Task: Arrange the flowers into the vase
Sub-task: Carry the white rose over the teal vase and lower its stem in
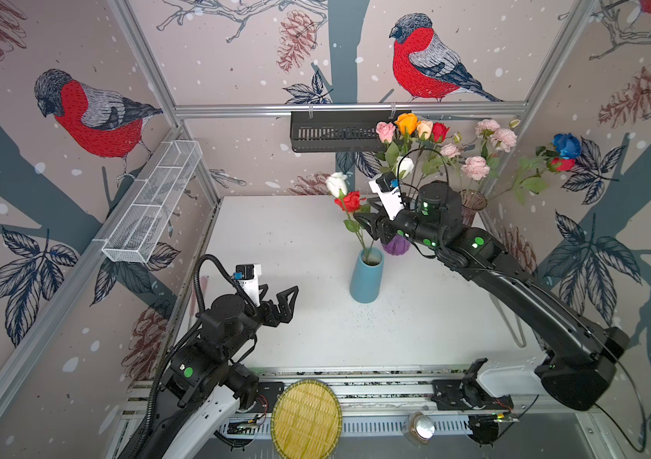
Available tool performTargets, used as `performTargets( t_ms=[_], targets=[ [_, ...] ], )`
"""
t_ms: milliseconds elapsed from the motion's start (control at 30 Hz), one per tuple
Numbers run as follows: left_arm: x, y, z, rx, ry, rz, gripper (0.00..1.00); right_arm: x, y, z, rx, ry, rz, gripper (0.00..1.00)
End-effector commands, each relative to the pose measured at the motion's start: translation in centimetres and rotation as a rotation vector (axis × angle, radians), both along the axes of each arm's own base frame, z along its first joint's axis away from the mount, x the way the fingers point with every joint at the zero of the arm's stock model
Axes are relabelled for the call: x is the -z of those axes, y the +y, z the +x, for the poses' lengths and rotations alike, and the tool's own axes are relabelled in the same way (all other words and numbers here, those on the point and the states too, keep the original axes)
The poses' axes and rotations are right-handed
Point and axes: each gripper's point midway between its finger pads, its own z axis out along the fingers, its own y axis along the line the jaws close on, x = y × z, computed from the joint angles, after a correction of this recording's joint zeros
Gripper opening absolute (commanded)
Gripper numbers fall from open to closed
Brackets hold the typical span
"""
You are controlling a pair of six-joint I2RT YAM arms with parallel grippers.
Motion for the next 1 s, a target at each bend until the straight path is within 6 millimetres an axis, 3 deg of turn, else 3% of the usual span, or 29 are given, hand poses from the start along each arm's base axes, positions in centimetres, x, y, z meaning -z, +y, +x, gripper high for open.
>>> performTargets(
  t_ms=[0, 233, 400, 567, 733, 967],
  targets=[
    [-0.8, -0.2, 0.2, 0.005, -0.031, -0.014, 0.99, -1.2, 0.0, -0.4, -0.018, -0.026, 0.020, 0.56],
    [-0.7, -0.3, 0.3, 0.011, -0.028, -0.013, 0.99, -1.8, -1.7, -0.9, 0.031, -0.051, 0.013, 0.58],
    [-0.8, -0.3, 0.3, 0.011, -0.030, -0.014, 0.99, -1.5, -4.0, -2.0, 0.061, -0.058, 0.044, 0.72],
    [-0.4, -0.5, 0.4, 0.017, -0.017, -0.007, 0.99, 0.9, -6.6, -3.1, 0.079, -0.018, 0.119, 0.88],
    [-0.2, -0.7, 0.6, 0.022, -0.006, -0.001, 0.99, 4.5, -7.0, -4.4, 0.005, 0.057, 0.223, 1.00],
    [-0.1, -0.8, 0.6, 0.028, -0.002, -0.001, 0.98, 8.8, -6.5, -5.3, -0.061, 0.002, 0.271, 0.99]
  ],
)
